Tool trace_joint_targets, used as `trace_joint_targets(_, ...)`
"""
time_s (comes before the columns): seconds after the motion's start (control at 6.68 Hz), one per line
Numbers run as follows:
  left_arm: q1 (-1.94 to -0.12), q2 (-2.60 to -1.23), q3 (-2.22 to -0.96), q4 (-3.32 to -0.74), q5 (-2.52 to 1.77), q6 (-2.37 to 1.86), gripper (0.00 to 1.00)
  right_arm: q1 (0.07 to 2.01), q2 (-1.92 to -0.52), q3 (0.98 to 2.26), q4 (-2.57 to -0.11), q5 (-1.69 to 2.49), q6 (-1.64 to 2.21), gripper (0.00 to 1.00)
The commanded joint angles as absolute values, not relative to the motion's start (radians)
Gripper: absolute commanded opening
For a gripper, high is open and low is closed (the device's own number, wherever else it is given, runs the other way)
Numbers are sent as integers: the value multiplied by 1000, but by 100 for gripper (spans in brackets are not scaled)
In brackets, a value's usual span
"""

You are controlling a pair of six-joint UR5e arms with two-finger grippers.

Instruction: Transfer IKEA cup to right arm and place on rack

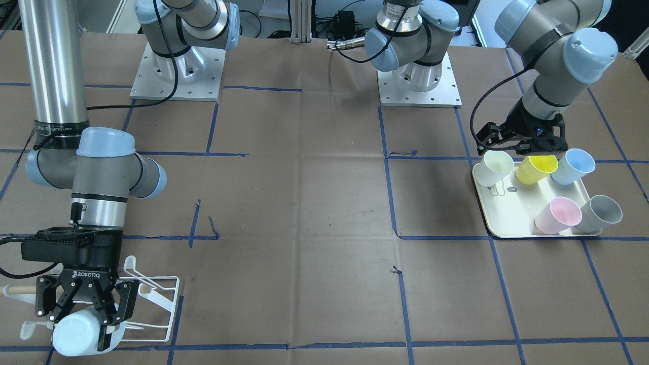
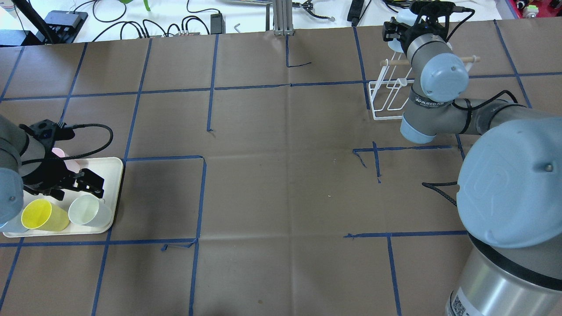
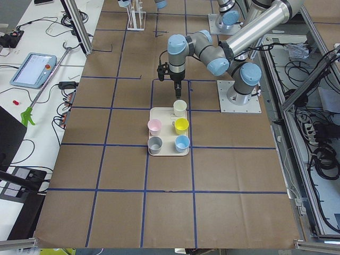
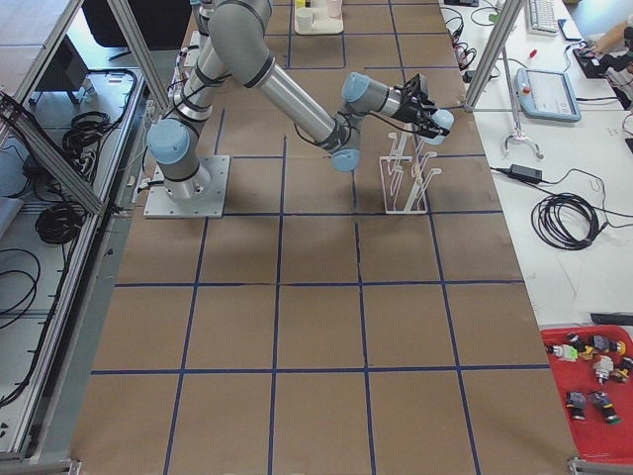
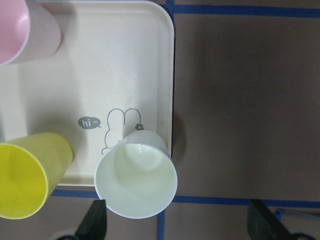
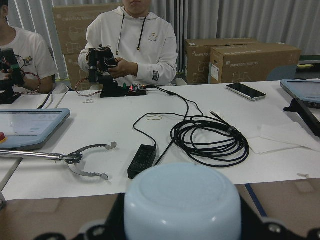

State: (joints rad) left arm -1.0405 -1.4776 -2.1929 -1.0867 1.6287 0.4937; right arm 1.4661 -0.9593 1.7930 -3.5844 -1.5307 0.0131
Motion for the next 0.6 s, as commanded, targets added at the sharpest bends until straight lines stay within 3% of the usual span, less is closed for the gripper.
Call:
trace_joint_targets(0.0,-1040,-1576,-2258,-947,1631,521,99,1466,-965,1830,-3585,-1531,14,40)
trace_joint_targets(0.15,-1040,-1592,-2258,-943,1634,531,99,1466,-968,1835,-3585,-1531,15,76)
trace_joint_targets(0.3,-1039,-1592,-2258,-945,1640,534,99,1468,-968,1830,-3574,-1529,18,100)
trace_joint_targets(0.45,-1040,-1591,-2258,-953,1676,534,98,1468,-969,1829,-3571,-1529,18,100)
